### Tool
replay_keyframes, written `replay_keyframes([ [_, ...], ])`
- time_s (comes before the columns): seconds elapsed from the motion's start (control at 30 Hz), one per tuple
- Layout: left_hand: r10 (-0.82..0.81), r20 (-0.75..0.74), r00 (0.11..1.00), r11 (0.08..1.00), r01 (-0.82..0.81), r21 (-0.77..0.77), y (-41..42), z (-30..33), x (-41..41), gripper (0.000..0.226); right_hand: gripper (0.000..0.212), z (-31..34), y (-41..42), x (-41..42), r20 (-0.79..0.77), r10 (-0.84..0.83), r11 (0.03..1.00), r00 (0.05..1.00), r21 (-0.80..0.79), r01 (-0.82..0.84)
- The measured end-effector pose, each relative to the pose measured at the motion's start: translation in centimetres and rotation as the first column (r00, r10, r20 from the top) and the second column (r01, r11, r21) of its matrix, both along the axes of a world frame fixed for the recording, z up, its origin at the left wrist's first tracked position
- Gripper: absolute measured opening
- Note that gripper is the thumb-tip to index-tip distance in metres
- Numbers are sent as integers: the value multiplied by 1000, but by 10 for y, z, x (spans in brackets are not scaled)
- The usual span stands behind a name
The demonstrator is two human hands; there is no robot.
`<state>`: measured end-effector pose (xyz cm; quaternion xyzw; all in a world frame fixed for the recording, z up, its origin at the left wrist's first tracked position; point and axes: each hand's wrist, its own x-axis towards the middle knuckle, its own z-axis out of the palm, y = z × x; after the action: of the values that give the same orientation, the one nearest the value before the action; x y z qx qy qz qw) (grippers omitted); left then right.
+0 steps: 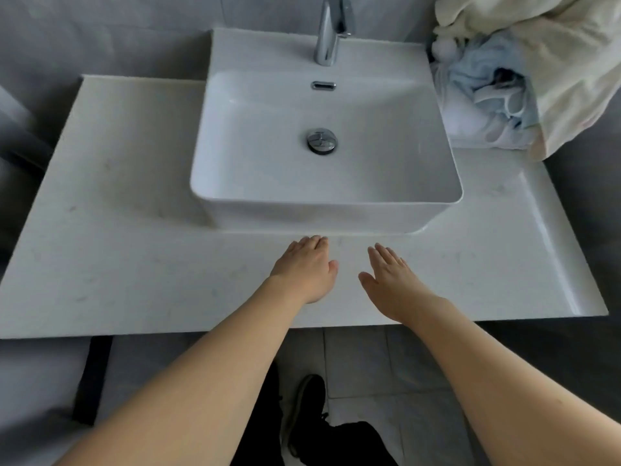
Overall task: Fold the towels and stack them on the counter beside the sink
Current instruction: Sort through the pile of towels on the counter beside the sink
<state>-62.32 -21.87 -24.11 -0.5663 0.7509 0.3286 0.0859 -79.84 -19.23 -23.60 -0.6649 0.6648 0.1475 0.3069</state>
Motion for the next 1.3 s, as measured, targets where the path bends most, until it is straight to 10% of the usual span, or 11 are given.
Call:
replay_keyframes([
  [0.83, 122, -290, 949, 988, -144, -56, -115, 62, -318, 53, 60, 52, -109, -298, 67, -78, 975, 995, -202, 90],
  [1.3, 368, -579, 728, 713, -621, -327, -232, 108, -387, 44, 47, 121, -273, -376, 419, -53, 668, 907, -660, 344],
])
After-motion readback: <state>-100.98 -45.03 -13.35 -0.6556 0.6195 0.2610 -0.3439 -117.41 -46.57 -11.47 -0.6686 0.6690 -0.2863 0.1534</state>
